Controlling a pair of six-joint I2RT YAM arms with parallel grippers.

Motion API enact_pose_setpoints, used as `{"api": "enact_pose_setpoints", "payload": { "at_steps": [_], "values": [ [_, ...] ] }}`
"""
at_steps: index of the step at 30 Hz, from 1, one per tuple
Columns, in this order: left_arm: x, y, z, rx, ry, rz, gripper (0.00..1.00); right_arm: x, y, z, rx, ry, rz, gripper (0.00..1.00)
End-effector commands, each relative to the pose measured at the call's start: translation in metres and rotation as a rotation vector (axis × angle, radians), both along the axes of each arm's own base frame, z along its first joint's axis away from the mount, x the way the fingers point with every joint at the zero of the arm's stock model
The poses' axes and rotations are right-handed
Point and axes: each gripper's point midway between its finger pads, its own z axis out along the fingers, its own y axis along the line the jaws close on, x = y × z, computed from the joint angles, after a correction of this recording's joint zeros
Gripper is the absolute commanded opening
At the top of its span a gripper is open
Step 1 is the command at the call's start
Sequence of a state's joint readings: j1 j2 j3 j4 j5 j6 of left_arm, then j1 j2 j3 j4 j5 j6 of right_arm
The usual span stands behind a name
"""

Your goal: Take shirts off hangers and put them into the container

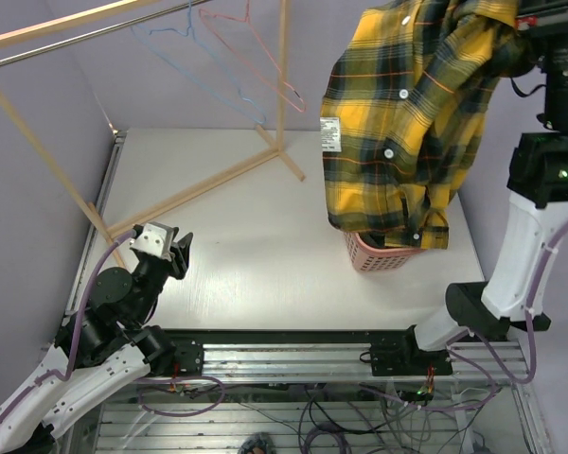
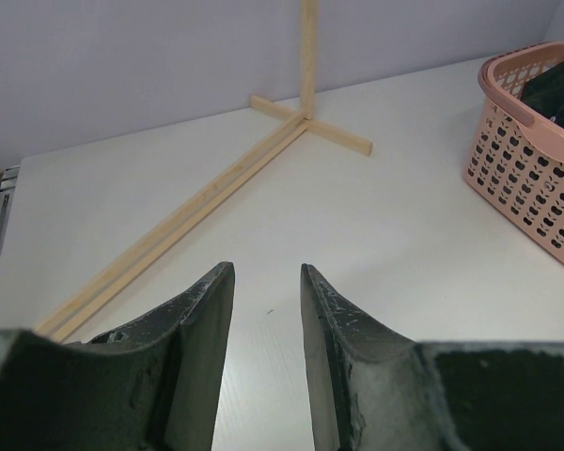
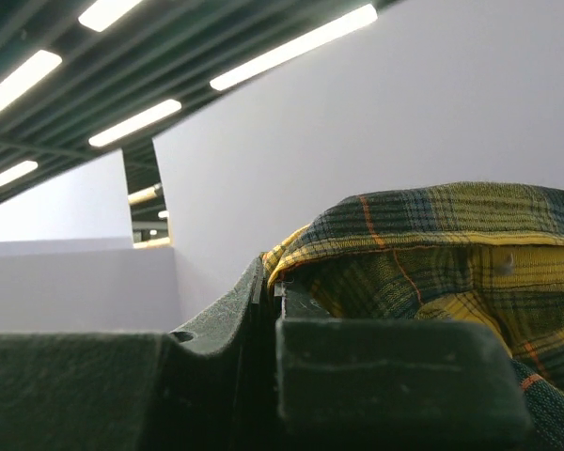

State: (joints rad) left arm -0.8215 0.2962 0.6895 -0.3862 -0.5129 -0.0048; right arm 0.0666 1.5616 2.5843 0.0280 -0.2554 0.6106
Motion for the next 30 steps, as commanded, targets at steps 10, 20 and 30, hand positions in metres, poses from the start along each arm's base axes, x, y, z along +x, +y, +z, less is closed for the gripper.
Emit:
{"api": "enact_pose_setpoints", "payload": {
  "at_steps": [10, 20, 30],
  "values": [
    [0.001, 0.002, 0.004, -0.021, -0.017, 0.016, 0.46, 0.115, -0.002, -0.114, -0.063, 0.379, -0.094, 0.0],
    [0.002, -0.003, 0.002, -0.014, -0.012, -0.007, 0.46, 0.103, -0.056, -0.211, -0.014, 0.66, -0.39, 0.0],
    [0.003, -0.006, 0.0, -0.007, -0.002, -0.012, 0.46, 0.093, -0.093, -0.283, -0.022, 0.916, -0.596, 0.0]
  ]
}}
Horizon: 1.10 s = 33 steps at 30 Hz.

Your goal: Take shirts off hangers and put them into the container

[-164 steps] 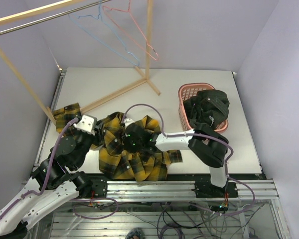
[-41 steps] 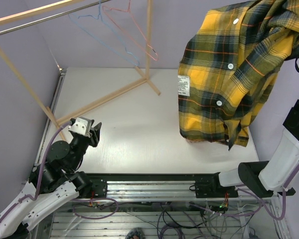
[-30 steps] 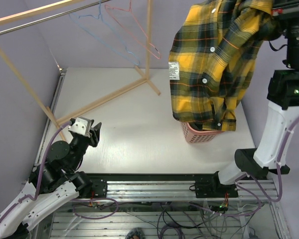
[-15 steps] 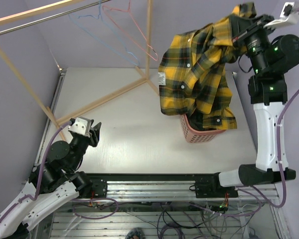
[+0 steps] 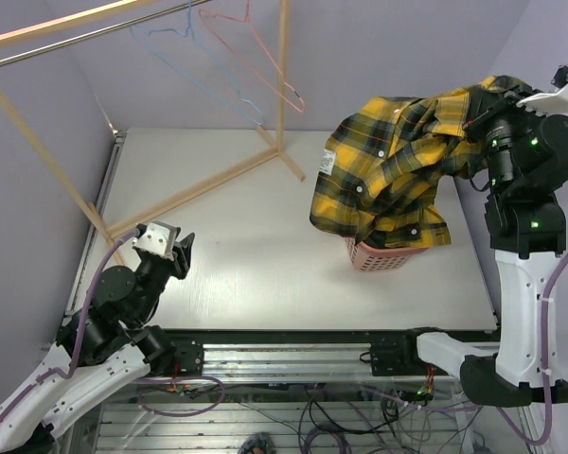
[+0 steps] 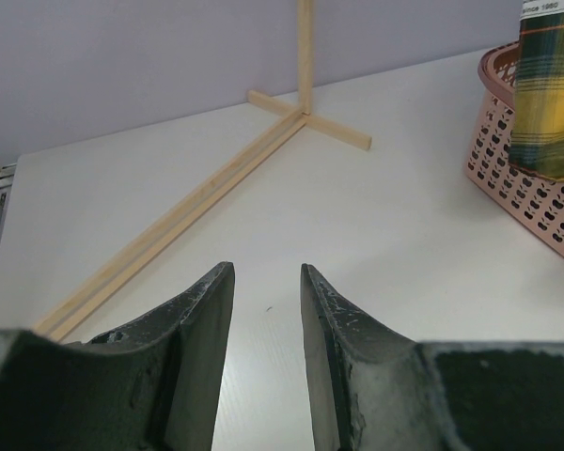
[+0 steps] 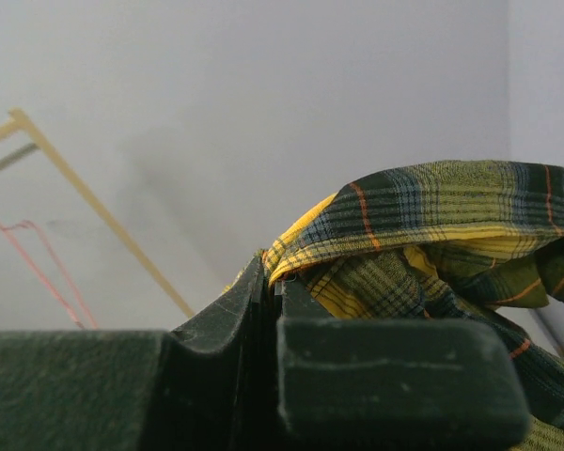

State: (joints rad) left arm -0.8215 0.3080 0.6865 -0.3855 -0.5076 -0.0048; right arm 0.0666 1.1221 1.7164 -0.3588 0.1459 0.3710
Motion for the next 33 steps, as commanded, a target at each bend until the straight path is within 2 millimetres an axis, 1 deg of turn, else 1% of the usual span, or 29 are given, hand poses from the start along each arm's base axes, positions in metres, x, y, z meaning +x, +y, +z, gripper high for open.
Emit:
{"api": "enact_pose_setpoints", "payload": {
  "at_steps": [1, 3, 6, 7, 8, 10, 11, 12, 13, 15, 19, 21, 24, 26, 29, 31, 33],
  "values": [
    [0.002, -0.003, 0.003, -0.019, -0.013, -0.006, 0.46, 0.007, -0.019, -0.046, -0.043, 0.173, -0.102, 0.0],
    [0.002, -0.003, 0.003, -0.018, -0.012, -0.004, 0.46, 0.018, -0.009, -0.076, -0.079, 0.279, -0.048, 0.0],
    [0.002, -0.004, 0.002, -0.017, -0.009, -0.009, 0.45, 0.032, 0.006, -0.131, -0.115, 0.477, 0.048, 0.0],
    [0.003, -0.005, 0.001, -0.014, -0.006, -0.01, 0.45, 0.033, 0.012, -0.154, -0.12, 0.551, 0.08, 0.0],
    [0.003, -0.005, 0.001, -0.013, -0.005, -0.01, 0.45, 0.034, 0.016, -0.168, -0.116, 0.586, 0.103, 0.0],
    [0.003, -0.006, 0.001, -0.012, -0.002, -0.011, 0.45, 0.03, 0.024, -0.198, -0.113, 0.645, 0.146, 0.0],
    [0.003, -0.006, 0.001, -0.012, -0.001, -0.011, 0.45, 0.027, 0.025, -0.207, -0.108, 0.659, 0.144, 0.0],
    [0.003, -0.006, 0.0, -0.011, 0.001, -0.012, 0.45, 0.023, 0.025, -0.224, -0.105, 0.687, 0.14, 0.0],
    [0.003, -0.006, 0.0, -0.012, 0.0, -0.013, 0.45, 0.018, 0.024, -0.228, -0.105, 0.689, 0.135, 0.0],
    [0.004, -0.007, -0.001, -0.009, 0.0, -0.013, 0.45, 0.008, 0.025, -0.254, -0.097, 0.744, 0.138, 0.0],
    [0.005, -0.009, -0.002, 0.001, 0.007, -0.017, 0.45, -0.002, 0.04, -0.308, -0.104, 0.88, 0.217, 0.0],
    [0.006, -0.011, -0.004, 0.008, 0.014, -0.021, 0.45, -0.004, 0.053, -0.334, -0.119, 0.947, 0.261, 0.0],
    [0.007, -0.012, -0.005, 0.013, 0.02, -0.023, 0.45, -0.003, 0.076, -0.366, -0.181, 1.017, 0.295, 0.0],
    [0.007, -0.012, -0.005, 0.013, 0.022, -0.019, 0.45, 0.0, 0.088, -0.386, -0.23, 1.062, 0.291, 0.0],
    [0.007, -0.01, -0.005, 0.01, 0.022, -0.016, 0.45, 0.006, 0.099, -0.421, -0.223, 1.134, 0.311, 0.0],
    [0.006, -0.009, -0.005, 0.007, 0.02, -0.012, 0.45, 0.007, 0.103, -0.446, -0.207, 1.177, 0.328, 0.0],
    [0.006, -0.008, -0.004, 0.002, 0.015, -0.01, 0.45, 0.006, 0.104, -0.472, -0.19, 1.227, 0.327, 0.0]
  ]
}}
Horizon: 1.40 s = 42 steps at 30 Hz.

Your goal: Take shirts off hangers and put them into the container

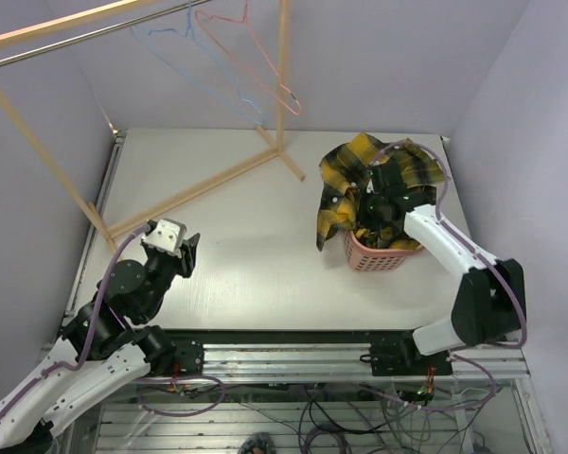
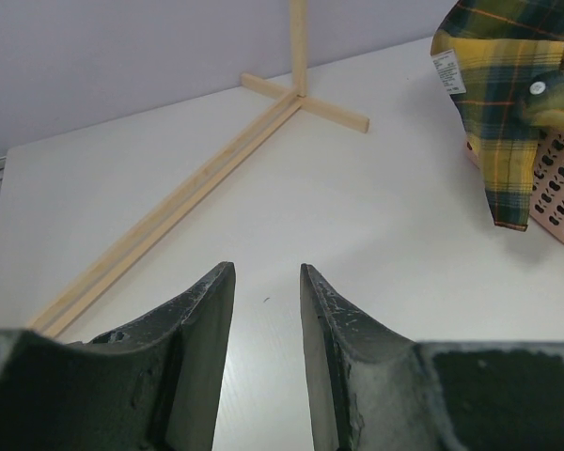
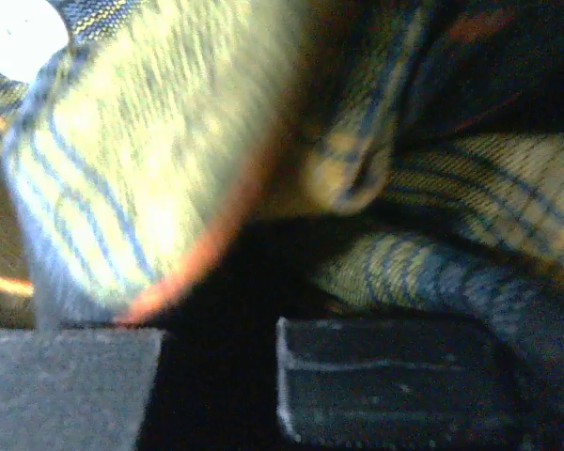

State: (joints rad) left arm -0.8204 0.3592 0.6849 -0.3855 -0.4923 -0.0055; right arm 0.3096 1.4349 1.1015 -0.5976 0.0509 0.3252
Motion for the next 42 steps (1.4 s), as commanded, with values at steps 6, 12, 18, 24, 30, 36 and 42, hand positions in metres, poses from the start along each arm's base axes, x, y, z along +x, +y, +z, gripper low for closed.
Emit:
{"api": "enact_pose_setpoints", "payload": {
  "at_steps": [6, 12, 18, 24, 30, 36, 42],
  "values": [
    [0.0, -0.001, 0.006, -0.034, -0.025, -0.003, 0.46, -0.02, -0.004, -0.101, 0.106, 0.207, -0.067, 0.0],
    [0.001, -0.004, 0.004, -0.026, -0.019, -0.012, 0.45, -0.03, -0.014, -0.121, 0.057, 0.244, -0.089, 0.04],
    [0.002, -0.005, 0.003, -0.025, -0.015, -0.015, 0.46, -0.016, -0.017, -0.089, 0.054, 0.163, -0.106, 0.33],
    [0.003, -0.006, 0.002, -0.018, -0.007, -0.015, 0.46, 0.012, -0.019, -0.002, 0.074, -0.029, -0.137, 0.83],
    [0.002, -0.005, 0.002, -0.022, -0.009, -0.012, 0.46, 0.028, -0.028, 0.074, 0.06, -0.199, -0.166, 0.83],
    [0.002, -0.005, 0.003, -0.023, -0.01, -0.012, 0.46, 0.04, -0.029, 0.144, 0.084, -0.36, -0.161, 0.82],
    [0.001, -0.004, 0.004, -0.027, -0.013, -0.012, 0.46, 0.08, -0.025, 0.157, 0.046, -0.422, -0.13, 0.92]
  ]
}}
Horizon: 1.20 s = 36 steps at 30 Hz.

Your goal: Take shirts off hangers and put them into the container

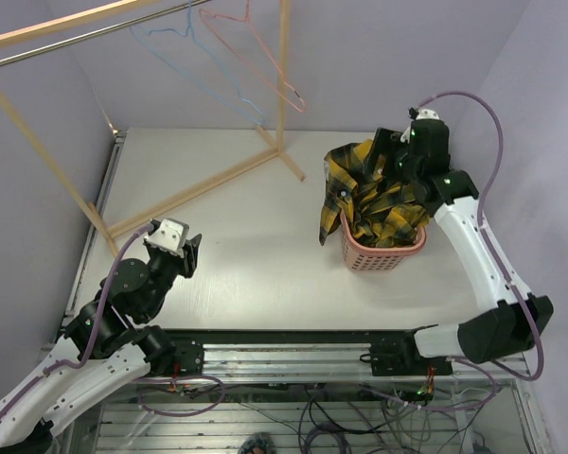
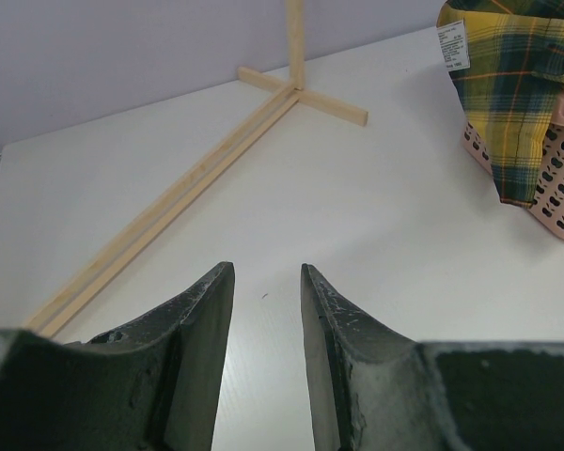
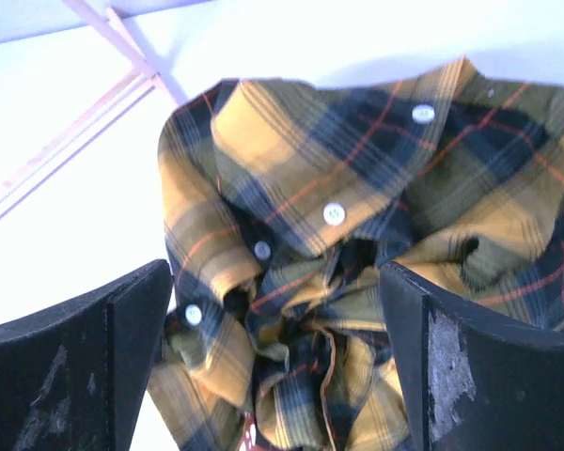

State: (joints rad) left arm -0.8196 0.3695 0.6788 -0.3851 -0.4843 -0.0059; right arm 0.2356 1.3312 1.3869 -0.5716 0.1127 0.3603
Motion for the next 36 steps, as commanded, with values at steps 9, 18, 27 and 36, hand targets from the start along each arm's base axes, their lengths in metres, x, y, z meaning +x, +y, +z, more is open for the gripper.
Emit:
{"api": "enact_pose_setpoints", "payload": {
  "at_steps": [9, 18, 27, 36],
  "values": [
    [-0.001, 0.004, 0.011, -0.048, -0.037, 0.01, 0.46, 0.089, 0.003, -0.019, -0.097, -0.001, -0.026, 0.93],
    [-0.001, 0.002, 0.01, -0.045, -0.037, 0.007, 0.46, 0.069, -0.01, -0.061, -0.056, 0.104, -0.06, 0.11],
    [0.004, -0.015, -0.003, -0.007, 0.03, -0.04, 0.47, -0.003, -0.019, -0.157, -0.018, 0.288, -0.074, 0.0],
    [0.011, -0.035, -0.021, 0.063, 0.138, -0.085, 0.43, -0.026, -0.008, -0.252, 0.022, 0.491, -0.043, 0.0]
  ]
}}
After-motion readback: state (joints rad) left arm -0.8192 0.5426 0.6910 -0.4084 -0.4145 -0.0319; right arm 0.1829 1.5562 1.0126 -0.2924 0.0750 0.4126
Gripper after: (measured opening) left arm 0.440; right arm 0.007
